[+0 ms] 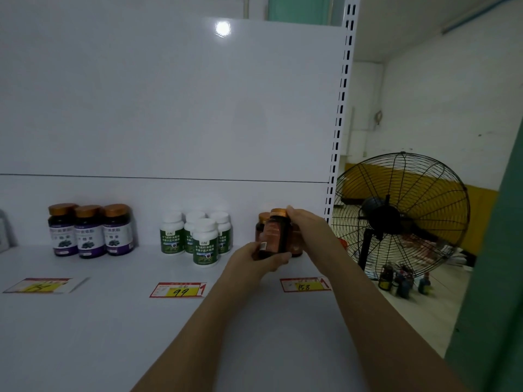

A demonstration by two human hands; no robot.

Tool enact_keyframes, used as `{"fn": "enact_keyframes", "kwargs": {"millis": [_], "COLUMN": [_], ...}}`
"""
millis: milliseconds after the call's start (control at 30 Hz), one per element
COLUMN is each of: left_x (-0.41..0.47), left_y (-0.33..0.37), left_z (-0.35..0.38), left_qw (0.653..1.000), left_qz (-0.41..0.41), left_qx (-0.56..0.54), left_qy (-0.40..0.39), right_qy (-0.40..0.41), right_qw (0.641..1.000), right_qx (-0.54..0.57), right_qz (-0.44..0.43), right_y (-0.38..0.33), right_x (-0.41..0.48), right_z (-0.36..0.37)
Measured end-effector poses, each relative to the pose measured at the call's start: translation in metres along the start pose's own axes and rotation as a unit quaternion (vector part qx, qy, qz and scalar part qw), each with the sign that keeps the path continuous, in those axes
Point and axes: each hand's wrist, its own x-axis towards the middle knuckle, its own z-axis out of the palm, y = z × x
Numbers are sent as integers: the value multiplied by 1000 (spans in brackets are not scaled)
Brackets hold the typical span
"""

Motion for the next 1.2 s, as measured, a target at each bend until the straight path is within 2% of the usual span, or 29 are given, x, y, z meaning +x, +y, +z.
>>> {"fn": "enact_keyframes", "kwargs": {"millis": [200, 500, 600, 733, 867, 1033, 1200], "left_x": [-1, 3, 4, 6, 8, 9, 2], "left_y": [0, -1, -4, -8, -8, -8, 1], "left_z": [0, 1, -1, -9, -10, -10, -6], "left_qw": [1000, 1000, 999, 994, 992, 993, 997], "left_qz": [0, 0, -5, -11, -14, 1, 30], "left_qx": [-9, -8, -28, -106, -123, -120, -65], "left_qy": [-27, -13, -17, 0, 7, 4, 16], "right_qy": [1, -25, -54, -138, -180, -166, -67], "right_qw": [1000, 1000, 997, 985, 975, 976, 993], "right_qx": [1, 6, 33, 64, 81, 87, 48], "right_qz": [-1, -13, -33, -86, -105, -107, -82], "right_y": [4, 2, -4, -15, -20, -21, -16], "right_x": [2, 0, -4, -12, -17, -17, -11], "right_z": [-1, -2, -5, -6, -5, -4, -4]}}
